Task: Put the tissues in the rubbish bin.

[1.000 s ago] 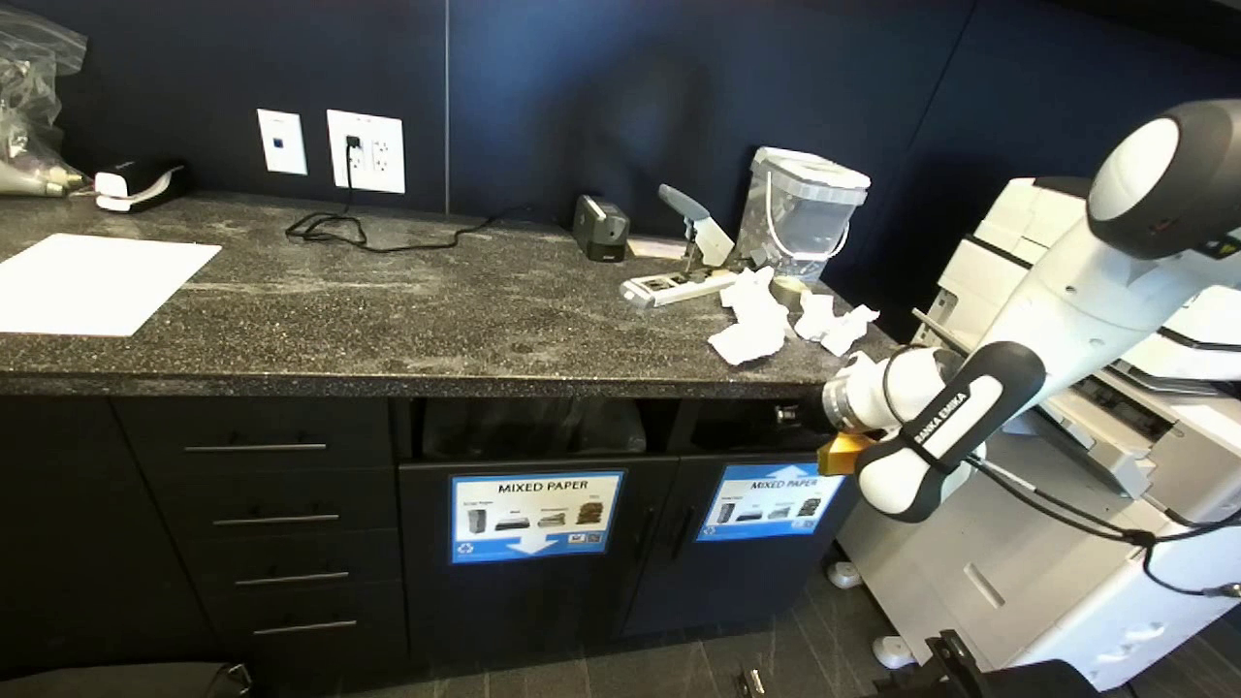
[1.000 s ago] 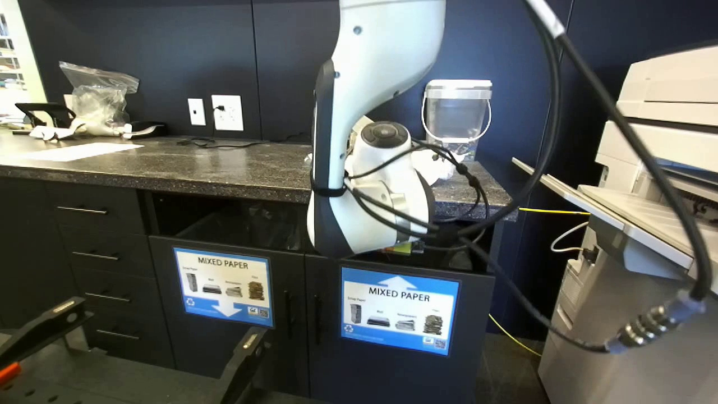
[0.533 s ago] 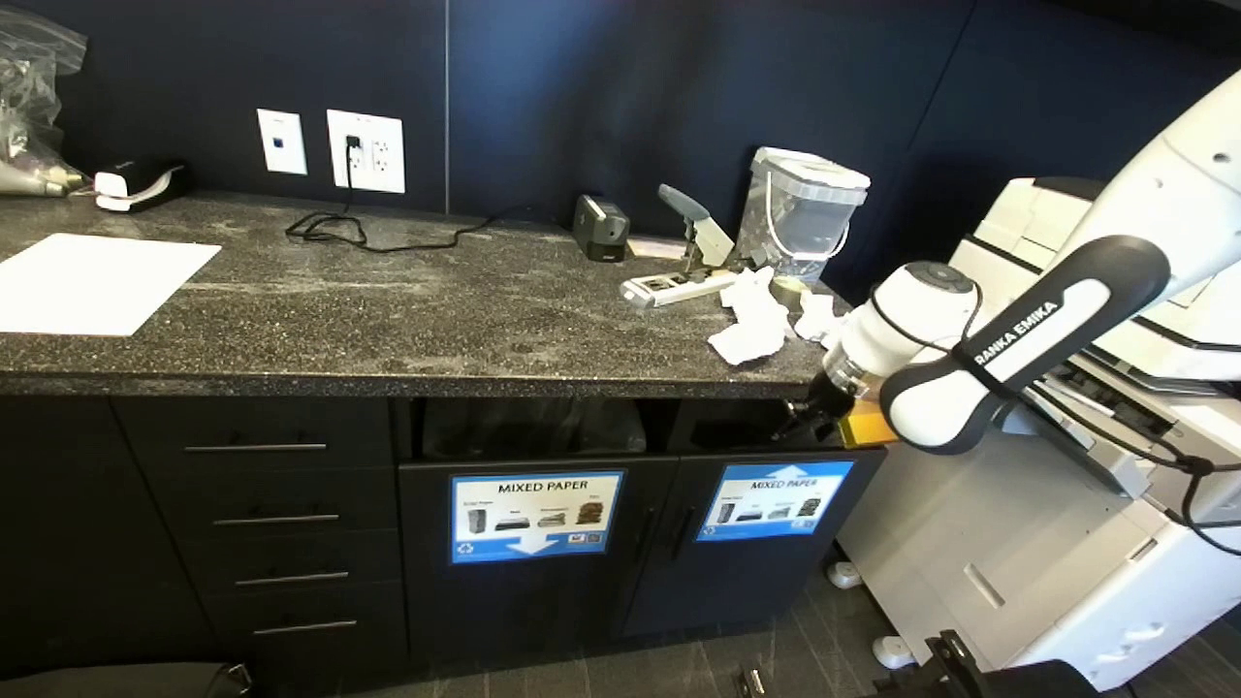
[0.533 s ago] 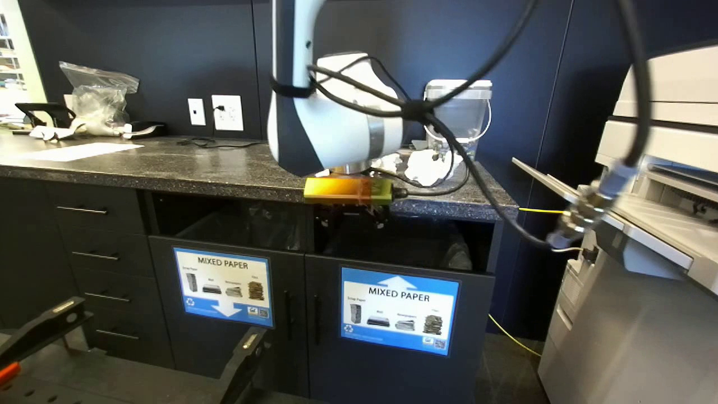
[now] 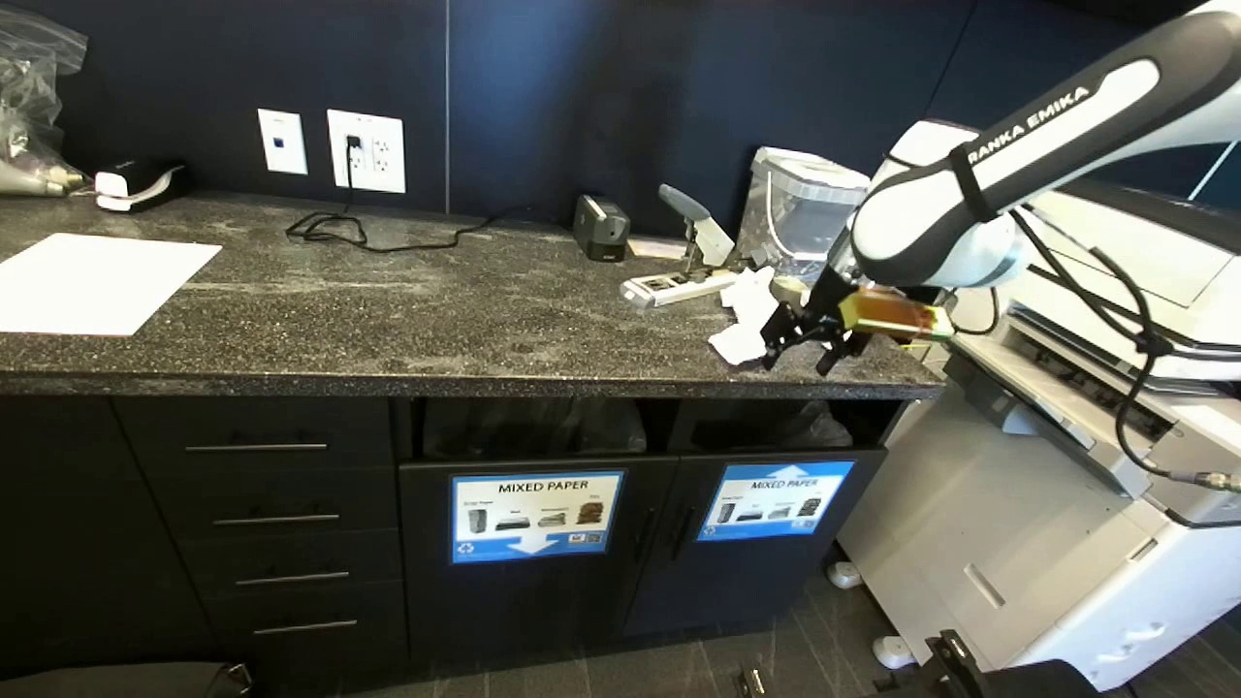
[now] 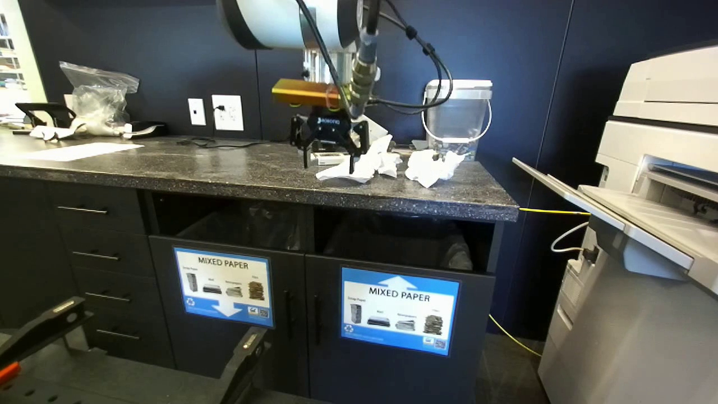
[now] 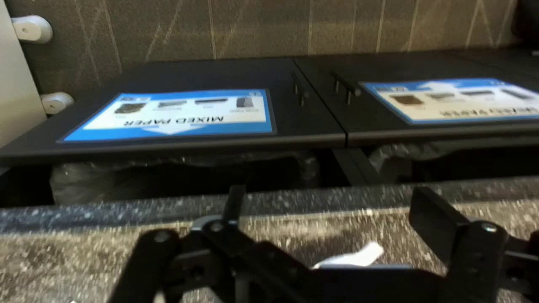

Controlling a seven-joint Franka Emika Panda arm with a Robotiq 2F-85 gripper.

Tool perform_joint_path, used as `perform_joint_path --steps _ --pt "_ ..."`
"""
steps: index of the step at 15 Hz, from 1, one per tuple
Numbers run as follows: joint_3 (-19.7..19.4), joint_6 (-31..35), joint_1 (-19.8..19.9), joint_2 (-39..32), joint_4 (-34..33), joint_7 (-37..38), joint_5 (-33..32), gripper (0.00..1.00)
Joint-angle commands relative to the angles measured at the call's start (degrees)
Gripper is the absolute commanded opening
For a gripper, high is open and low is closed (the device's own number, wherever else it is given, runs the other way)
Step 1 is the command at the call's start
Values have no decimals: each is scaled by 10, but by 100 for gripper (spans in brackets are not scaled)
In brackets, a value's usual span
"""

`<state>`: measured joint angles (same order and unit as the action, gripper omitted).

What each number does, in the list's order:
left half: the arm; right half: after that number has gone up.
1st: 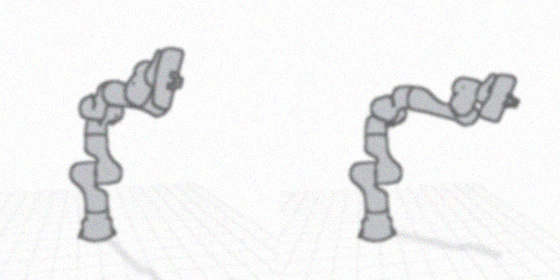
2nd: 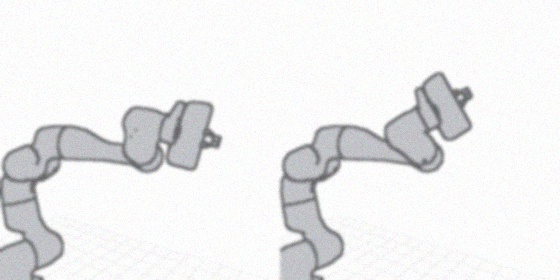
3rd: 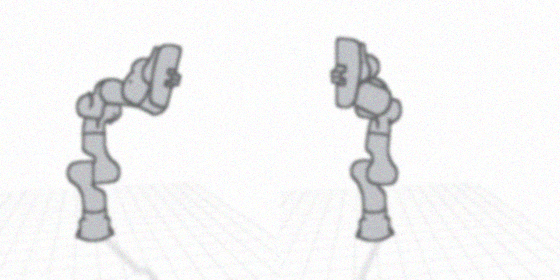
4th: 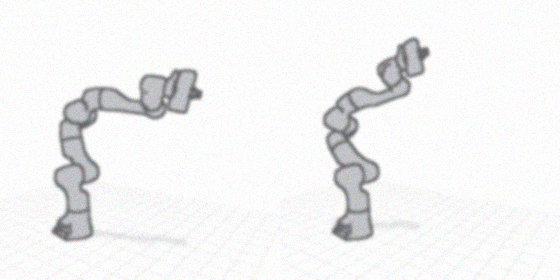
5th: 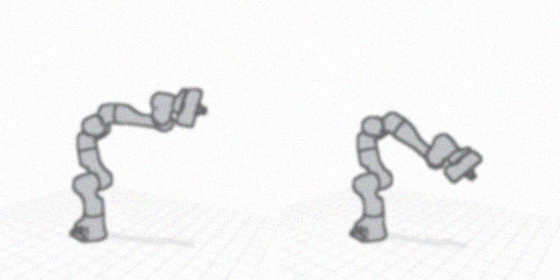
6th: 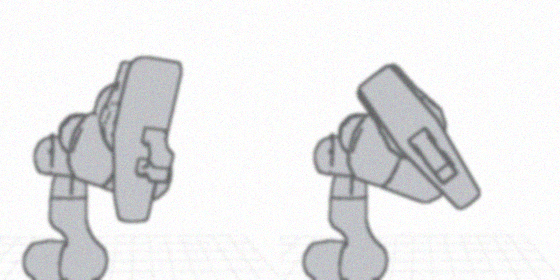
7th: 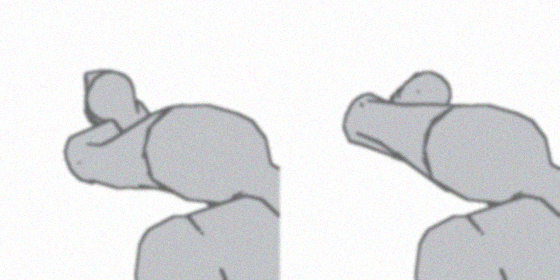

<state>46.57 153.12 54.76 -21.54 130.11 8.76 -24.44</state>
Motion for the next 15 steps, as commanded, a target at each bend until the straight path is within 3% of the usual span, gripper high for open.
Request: perform_joint_path --steps 1,2,3,4,8,10,11,13,14,15 --pt "46 24 44 26 -28 -1 74 100" --pt "47 35 46 23 -38 6 83 100" --pt "-40 70 -40 52 -41 -36 176 100" --pt "-58 83 -57 46 -51 -37 209 100" --pt "-223 83 -219 21 -106 -21 297 100" --pt "-310 71 -305 8 -127 28 287 100" --pt "-306 53 -298 -7 -147 97 222 100" --pt "-372 44 -368 -27 -169 180 183 100" --pt "-385 29 -384 -42 -190 221 159 100" --pt "-455 21 -459 -51 -205 208 204 100"
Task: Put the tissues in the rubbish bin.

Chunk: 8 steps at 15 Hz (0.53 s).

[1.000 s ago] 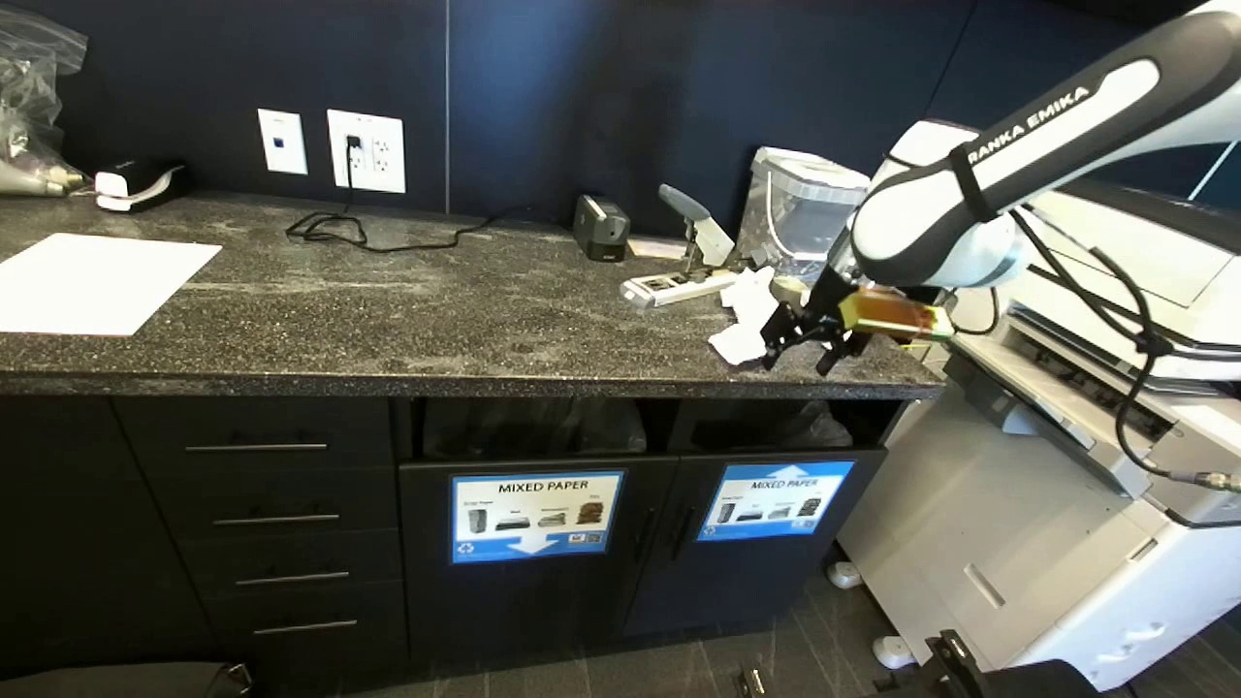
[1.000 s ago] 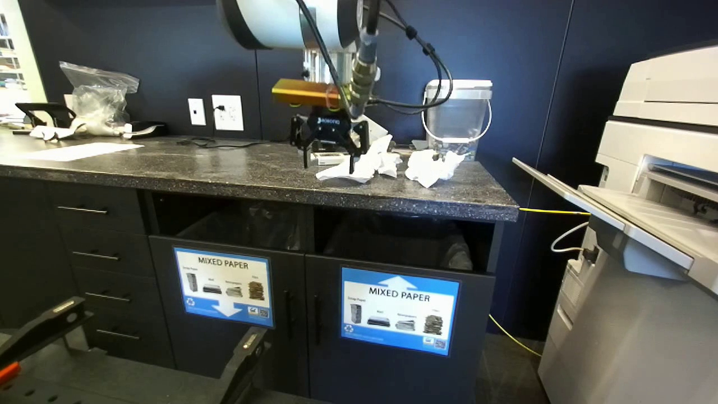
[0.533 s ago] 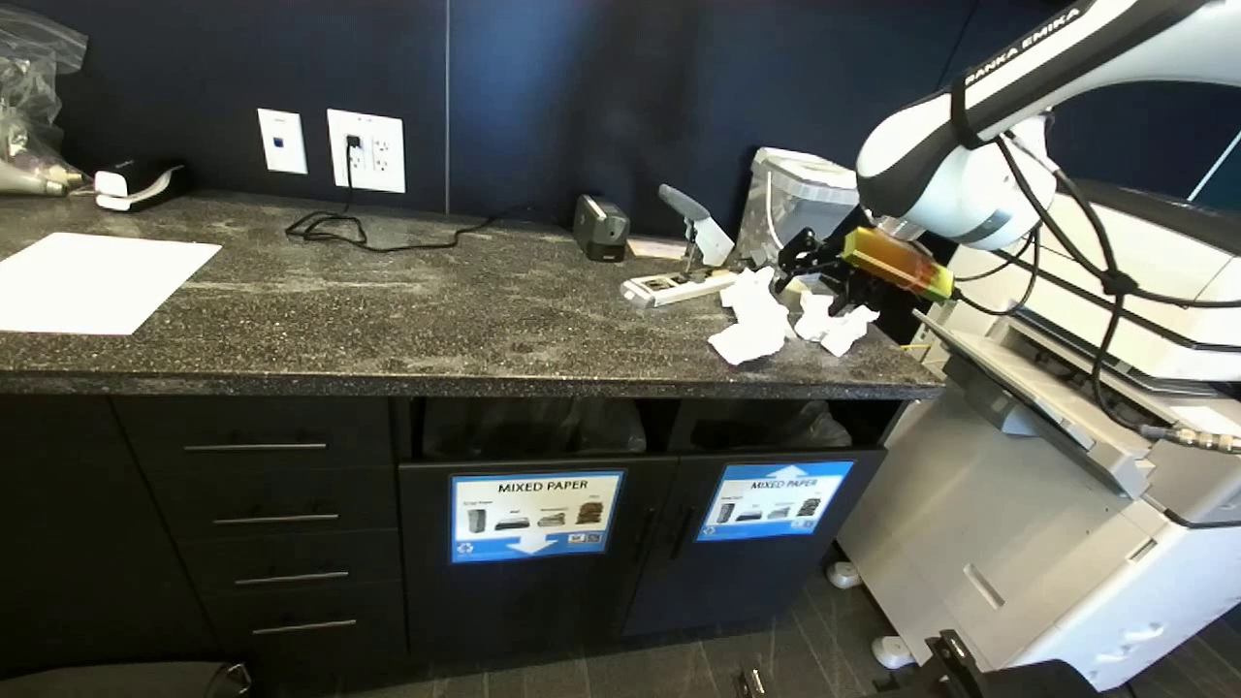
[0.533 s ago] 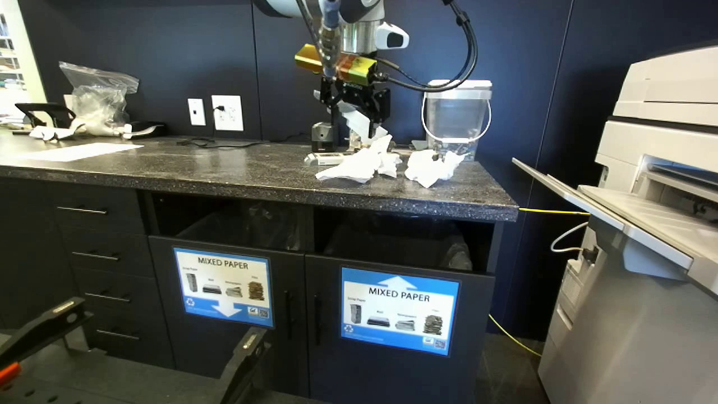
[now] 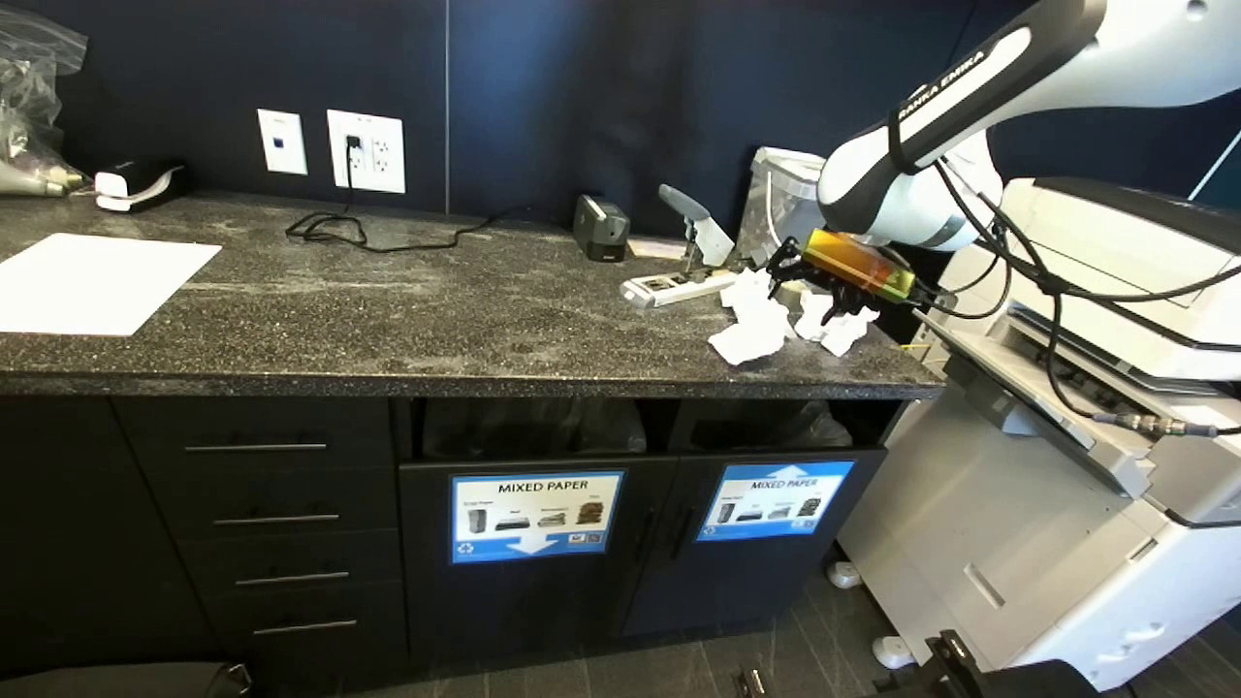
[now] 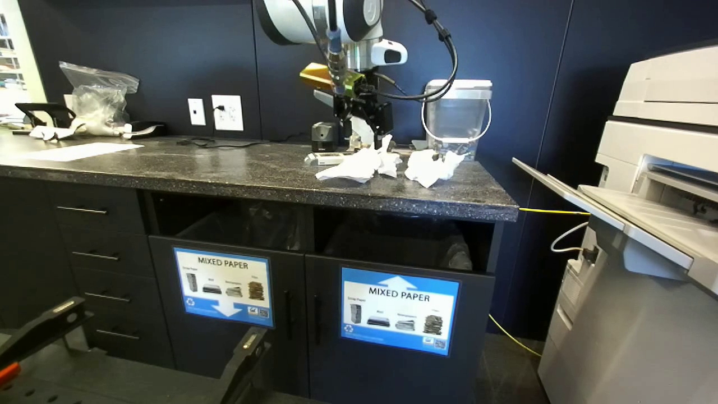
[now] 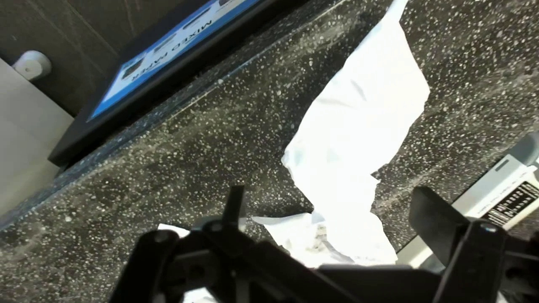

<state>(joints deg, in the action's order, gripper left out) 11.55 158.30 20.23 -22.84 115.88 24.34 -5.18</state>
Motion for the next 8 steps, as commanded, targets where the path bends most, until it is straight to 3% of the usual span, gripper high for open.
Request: perform_joint_path --steps 1,4,8 --pt "-121 -37 -135 -51 -74 70 16 100" --pt "-172 -59 -197 -86 -114 98 31 100" --pt "-199 -96 -228 -126 -165 110 47 100"
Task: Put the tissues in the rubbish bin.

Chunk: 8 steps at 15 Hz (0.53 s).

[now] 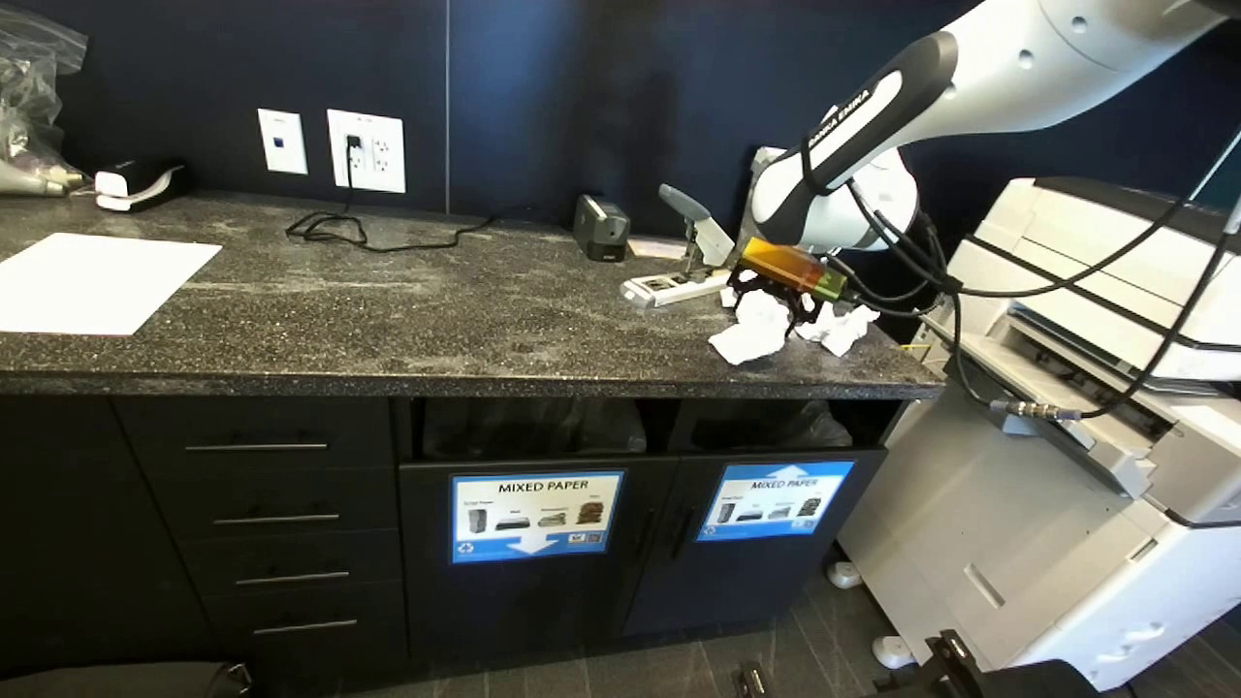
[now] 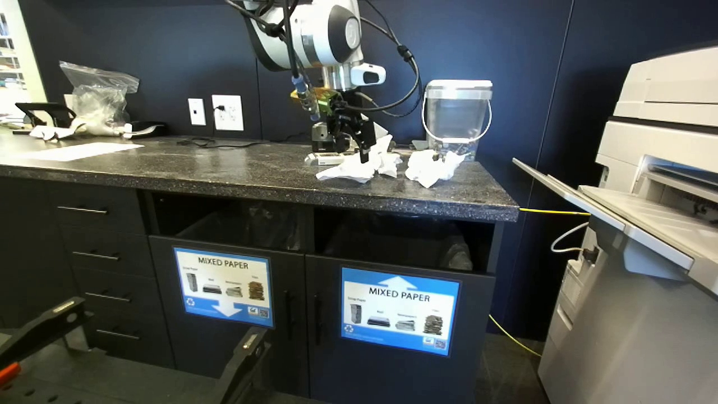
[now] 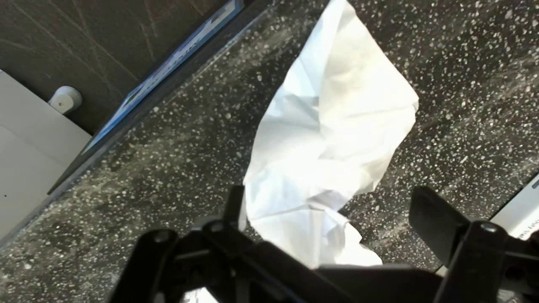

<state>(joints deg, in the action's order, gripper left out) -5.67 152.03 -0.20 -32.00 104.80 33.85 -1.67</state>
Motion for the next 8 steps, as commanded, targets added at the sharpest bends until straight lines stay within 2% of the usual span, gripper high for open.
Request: perform_joint_path --steps 1,3,8 --pt "-37 -39 -31 -43 -65 23 8 100" --pt "-53 -43 -46 -58 -75 40 -2 100" --pt "-64 -64 -48 -81 -106 41 1 100"
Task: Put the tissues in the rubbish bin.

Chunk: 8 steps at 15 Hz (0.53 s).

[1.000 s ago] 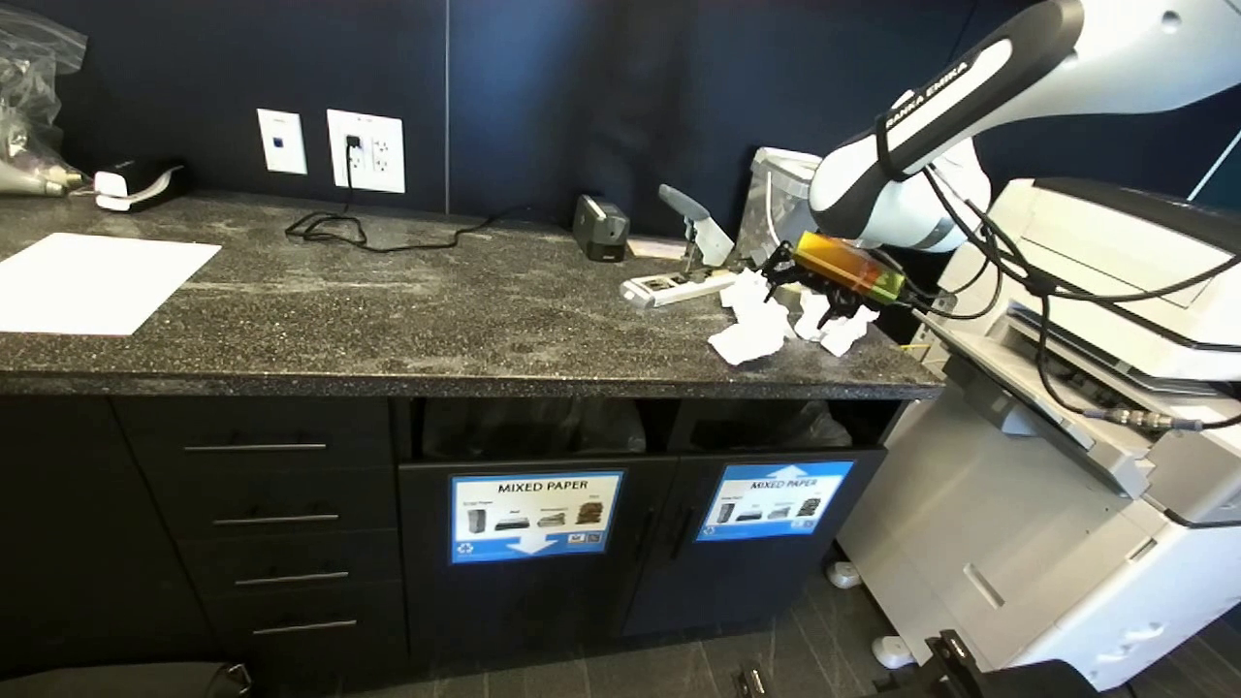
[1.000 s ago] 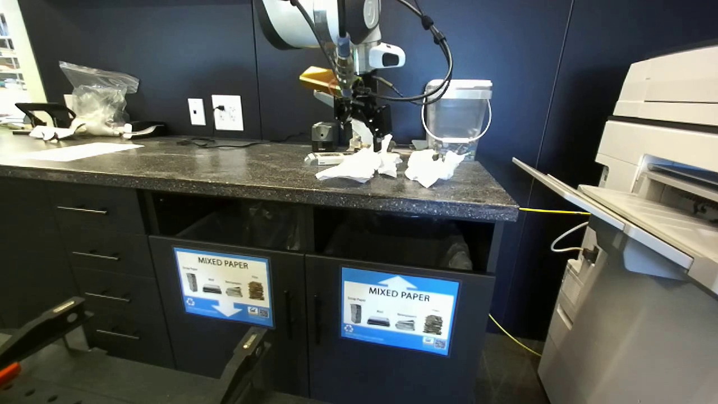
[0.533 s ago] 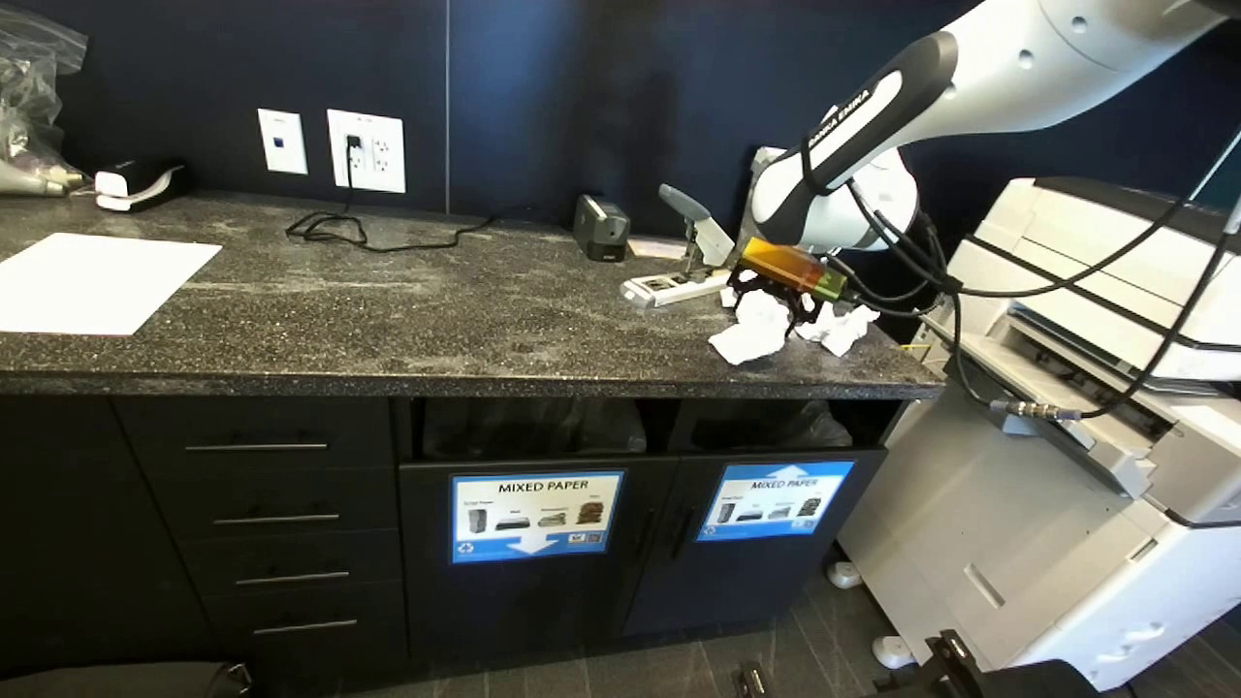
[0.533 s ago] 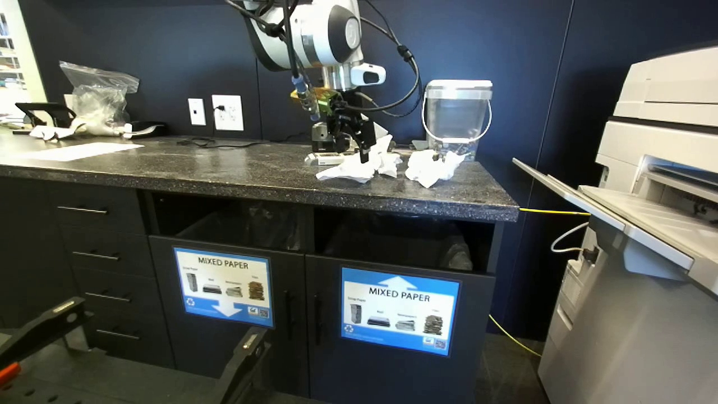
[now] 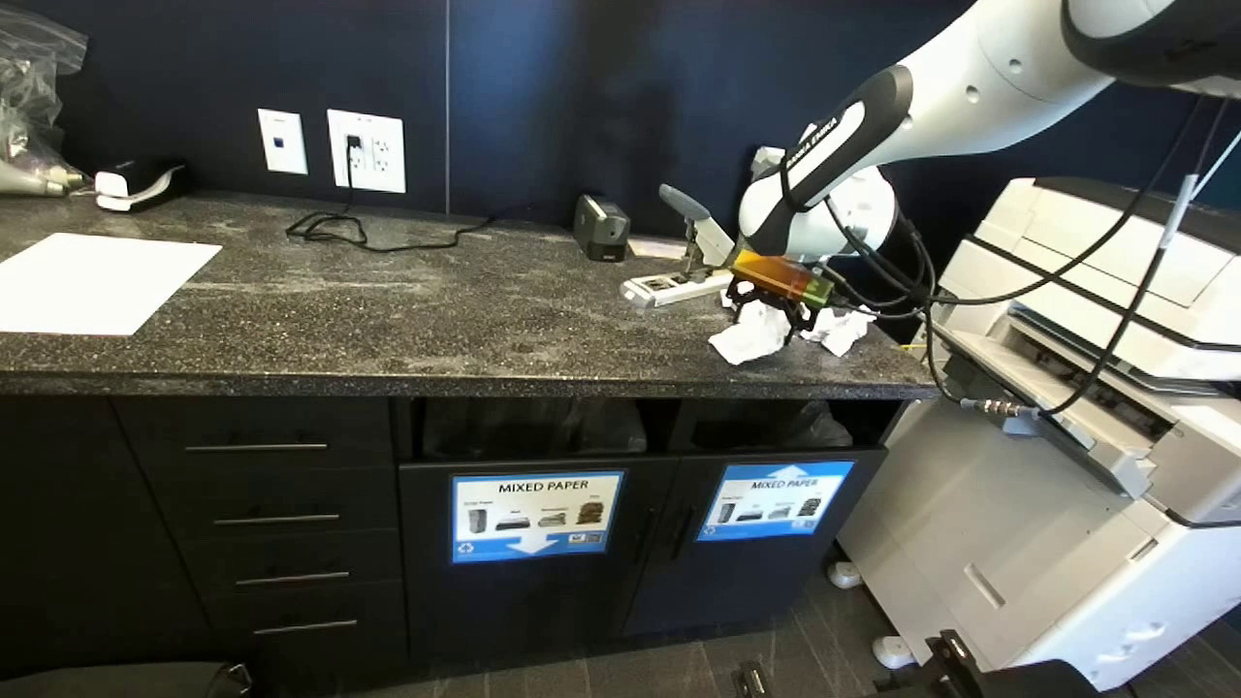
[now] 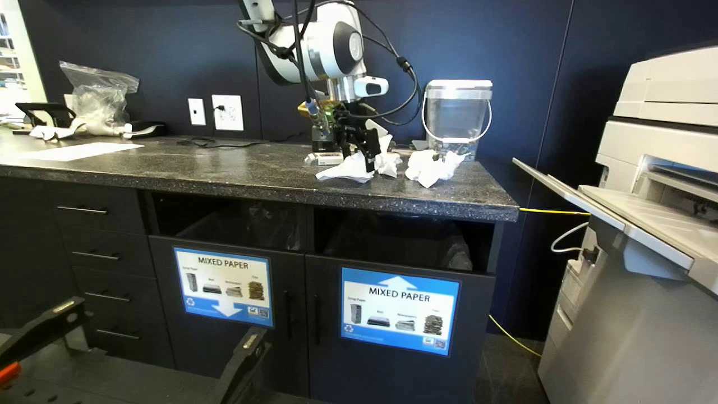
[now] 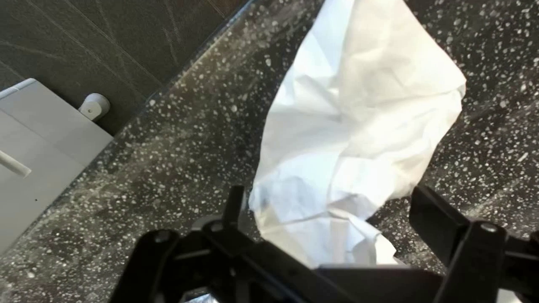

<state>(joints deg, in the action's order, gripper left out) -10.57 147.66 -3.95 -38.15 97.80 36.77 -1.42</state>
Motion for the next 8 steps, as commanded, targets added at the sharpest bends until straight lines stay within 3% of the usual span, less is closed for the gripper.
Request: perform_joint_path --steps 1,8 --pt "-15 -22 -11 -23 -38 12 -2 100" --pt "-15 -30 -8 -33 -56 8 -2 100"
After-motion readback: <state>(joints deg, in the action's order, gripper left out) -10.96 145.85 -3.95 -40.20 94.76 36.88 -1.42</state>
